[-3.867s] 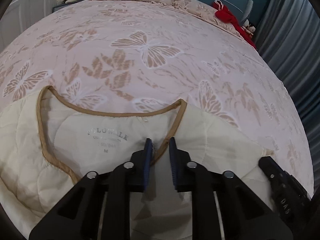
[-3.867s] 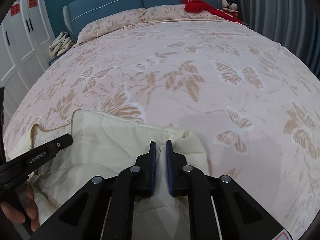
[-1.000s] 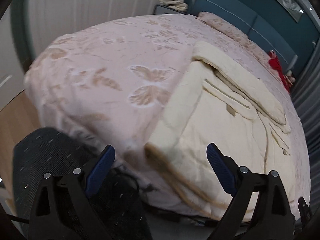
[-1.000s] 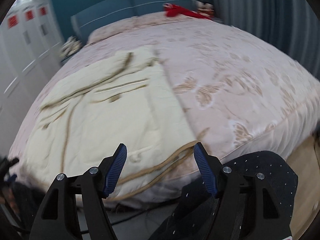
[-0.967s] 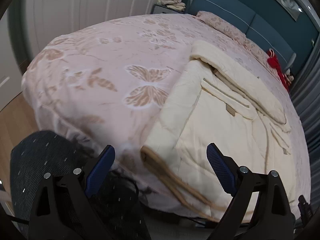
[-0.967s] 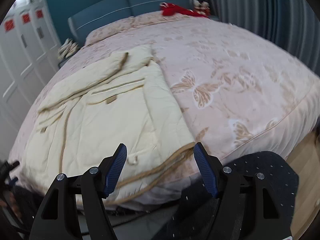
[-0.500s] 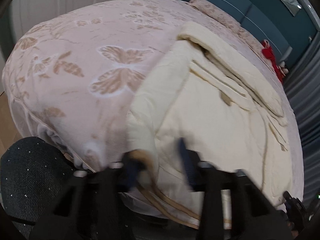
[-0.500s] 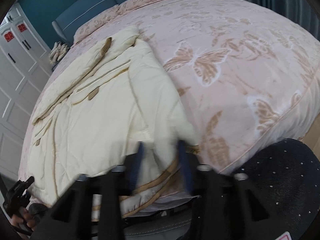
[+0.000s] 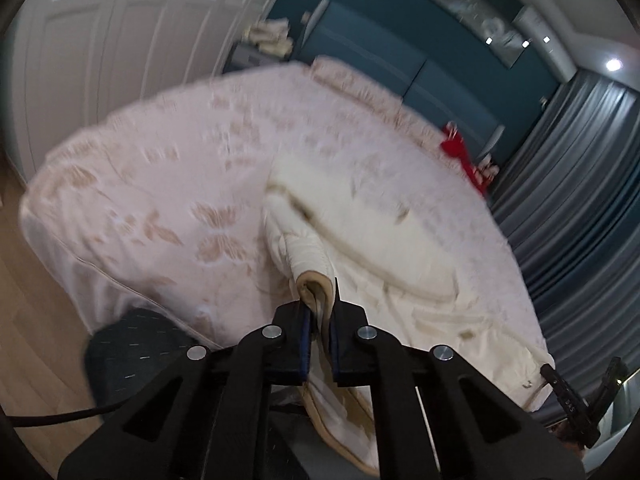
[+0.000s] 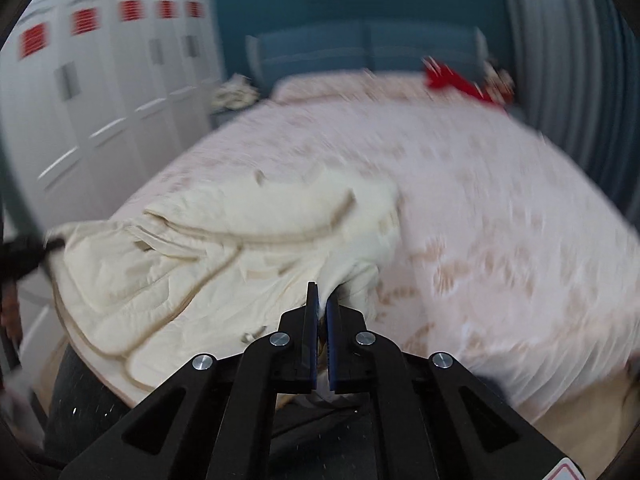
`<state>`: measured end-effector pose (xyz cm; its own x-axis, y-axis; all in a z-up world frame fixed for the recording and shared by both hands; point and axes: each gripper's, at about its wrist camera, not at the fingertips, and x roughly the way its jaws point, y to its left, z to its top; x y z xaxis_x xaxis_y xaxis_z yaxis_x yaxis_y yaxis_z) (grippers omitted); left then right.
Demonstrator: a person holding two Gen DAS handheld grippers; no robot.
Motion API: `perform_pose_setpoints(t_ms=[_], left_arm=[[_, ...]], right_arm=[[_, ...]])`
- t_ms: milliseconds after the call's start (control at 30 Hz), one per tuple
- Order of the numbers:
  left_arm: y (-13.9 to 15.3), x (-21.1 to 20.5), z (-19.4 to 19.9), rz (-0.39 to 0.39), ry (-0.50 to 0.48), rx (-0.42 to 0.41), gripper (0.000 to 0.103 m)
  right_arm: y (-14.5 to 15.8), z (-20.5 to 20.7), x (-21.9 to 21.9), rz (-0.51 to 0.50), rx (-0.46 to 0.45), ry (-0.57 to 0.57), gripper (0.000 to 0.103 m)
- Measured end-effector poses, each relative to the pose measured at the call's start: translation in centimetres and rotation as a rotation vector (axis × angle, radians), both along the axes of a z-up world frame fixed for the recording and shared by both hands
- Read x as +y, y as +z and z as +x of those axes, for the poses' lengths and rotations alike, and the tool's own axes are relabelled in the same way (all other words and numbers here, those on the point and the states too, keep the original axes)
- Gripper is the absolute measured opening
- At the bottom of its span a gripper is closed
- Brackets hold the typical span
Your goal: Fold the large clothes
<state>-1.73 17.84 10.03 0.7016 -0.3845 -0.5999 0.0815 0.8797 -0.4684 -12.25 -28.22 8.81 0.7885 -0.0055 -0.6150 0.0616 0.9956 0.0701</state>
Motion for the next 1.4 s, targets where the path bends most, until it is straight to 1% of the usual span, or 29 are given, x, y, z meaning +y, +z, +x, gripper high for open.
perform_pose_setpoints(t_ms=[33,100,167,233,300,333,367,400,467,500,600,700,867,1000,1100,1233,1400], left_arm=[[1.1,0.4,-0.7,-0.007,0.008,-0.017,0.005],[3.3,1.1,-1.8,-0.015,0.026,-0.061,0.004],[4.7,1.3,-1.5,-0.019,0.042,-0.096,0.004],[4.9,1.1,0.2,-0.027,0.049,-0.109,0.004],[4.3,0.3,3.3,-0.001,0.069,-0.120,0.004],[3.9,-0.2,4.9,0.017,0.078,-0.115,0.004],[3.5,-0.5,6.1,0.028,0.081,-0.111,0.004],[2.8,-1.3,8.4,0.049,0.089,-0.103,0.004],[1.7,-2.5,11.3,0.107,0.102,-0.099,0.005],[1.0,-3.4,13.0,0.147,0.107,-0.096,0.005],[-1.2,-5.4,17.2,0.218,0.119,-0.068,0.005],[-3.8,-6.5,20.6,0.260,0.125,-0.019,0.005],[-8.7,-7.9,24.9,0.312,0.130,0.075,0.005],[-12.2,-8.9,27.3,0.352,0.129,0.128,0.006],[-13.7,-9.6,28.4,0.376,0.125,0.136,0.008],[-15.5,-10.1,28.9,0.386,0.118,0.144,0.010],[-17.3,-10.3,29.2,0.392,0.118,0.142,0.011]], right_arm=[[1.3,-0.9,0.5,-0.017,-0.039,0.031,0.003],[3.2,-1.7,1.4,-0.046,-0.105,0.058,0.003],[4.4,-1.4,1.6,-0.053,-0.170,0.055,0.003],[4.7,0.4,1.1,-0.035,-0.226,0.016,0.003],[4.1,2.8,0.3,-0.024,-0.254,-0.040,0.003],[3.5,4.5,-0.5,-0.002,-0.258,-0.077,0.003],[2.9,5.7,-1.3,0.020,-0.255,-0.105,0.003],[2.1,7.3,-2.2,0.055,-0.247,-0.142,0.003],[0.5,10.5,-3.9,0.113,-0.225,-0.200,0.003],[-0.2,11.7,-4.3,0.115,-0.220,-0.218,0.003],[-2.3,15.3,-4.9,0.108,-0.191,-0.258,0.003],[-4.5,18.0,-5.5,0.117,-0.156,-0.281,0.003],[-8.4,22.2,-6.4,0.130,-0.087,-0.306,0.003],[-11.3,25.0,-6.9,0.121,-0.036,-0.324,0.003],[-13.2,26.2,-7.2,0.119,0.001,-0.340,0.003],[-15.8,27.2,-7.6,0.119,0.043,-0.353,0.003],[-17.3,27.7,-7.6,0.120,0.065,-0.355,0.003]])
